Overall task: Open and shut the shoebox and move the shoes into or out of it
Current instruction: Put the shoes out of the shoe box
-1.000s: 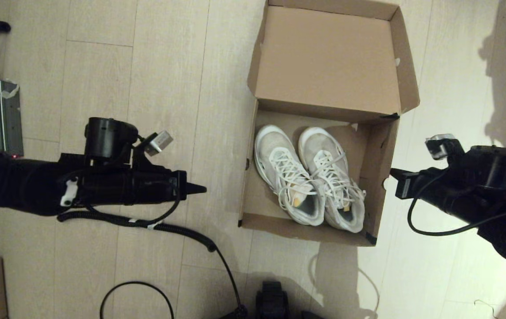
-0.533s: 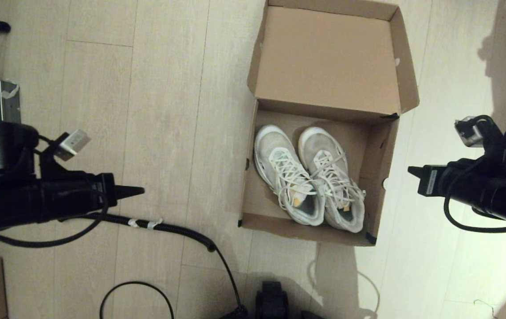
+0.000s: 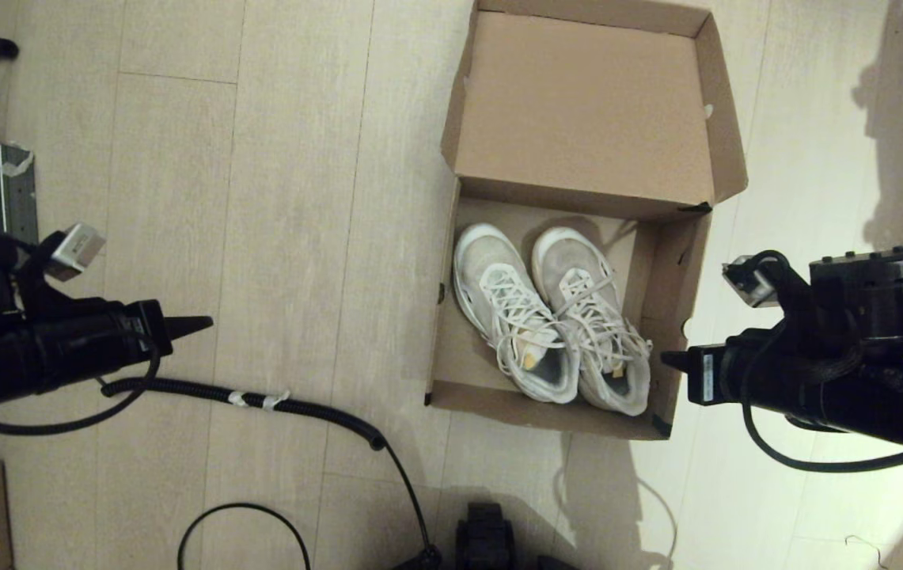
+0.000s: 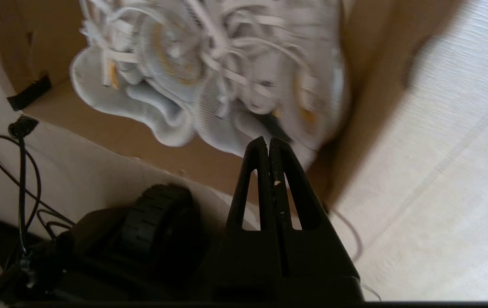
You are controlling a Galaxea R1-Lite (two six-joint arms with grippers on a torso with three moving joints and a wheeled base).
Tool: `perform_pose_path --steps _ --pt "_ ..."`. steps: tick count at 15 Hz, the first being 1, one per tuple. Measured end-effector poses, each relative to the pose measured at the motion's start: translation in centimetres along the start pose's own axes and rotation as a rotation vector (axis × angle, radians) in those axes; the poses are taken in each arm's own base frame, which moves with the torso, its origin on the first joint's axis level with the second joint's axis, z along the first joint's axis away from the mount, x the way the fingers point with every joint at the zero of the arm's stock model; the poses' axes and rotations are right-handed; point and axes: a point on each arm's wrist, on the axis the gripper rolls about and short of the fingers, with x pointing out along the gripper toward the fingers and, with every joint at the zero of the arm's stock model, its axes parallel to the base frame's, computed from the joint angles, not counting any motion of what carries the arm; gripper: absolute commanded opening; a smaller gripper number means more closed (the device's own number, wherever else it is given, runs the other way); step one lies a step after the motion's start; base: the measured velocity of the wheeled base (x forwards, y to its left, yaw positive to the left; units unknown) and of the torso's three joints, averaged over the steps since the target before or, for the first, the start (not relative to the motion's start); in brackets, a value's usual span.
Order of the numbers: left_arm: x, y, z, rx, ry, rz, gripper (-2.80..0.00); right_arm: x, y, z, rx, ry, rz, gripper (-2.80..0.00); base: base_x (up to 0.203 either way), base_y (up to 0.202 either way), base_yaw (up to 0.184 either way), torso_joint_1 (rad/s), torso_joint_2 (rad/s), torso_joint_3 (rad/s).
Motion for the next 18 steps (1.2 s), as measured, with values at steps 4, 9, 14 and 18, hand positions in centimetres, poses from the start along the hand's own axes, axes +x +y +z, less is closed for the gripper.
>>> perform_pose_path --steps 4,9,14,18 --pt "1.1 1.2 -0.7 -0.010 0.000 0.050 -2.80 2.1 2.7 -0.8 -0.056 -0.064 -0.046 0.00 0.000 0.000 0.000 0.000 0.00 0.000" --pt "1.3 1.4 -1.4 -0.023 0.023 0.054 -2.80 2.7 5.1 -2.3 -0.091 -0.033 -0.065 0.00 0.000 0.000 0.000 0.000 0.00 0.000" --pt "0.9 1.2 -1.8 -0.022 0.020 0.051 -2.80 3.8 6.4 -3.6 -0.079 -0.009 -0.030 0.00 0.000 0.000 0.000 0.000 0.00 0.000" --pt "0.1 0.5 -1.1 -0.013 -0.018 0.035 -2.80 7.3 6.7 -4.9 -0.073 -0.109 -0.125 0.00 0.000 0.000 0.000 0.000 0.00 0.000"
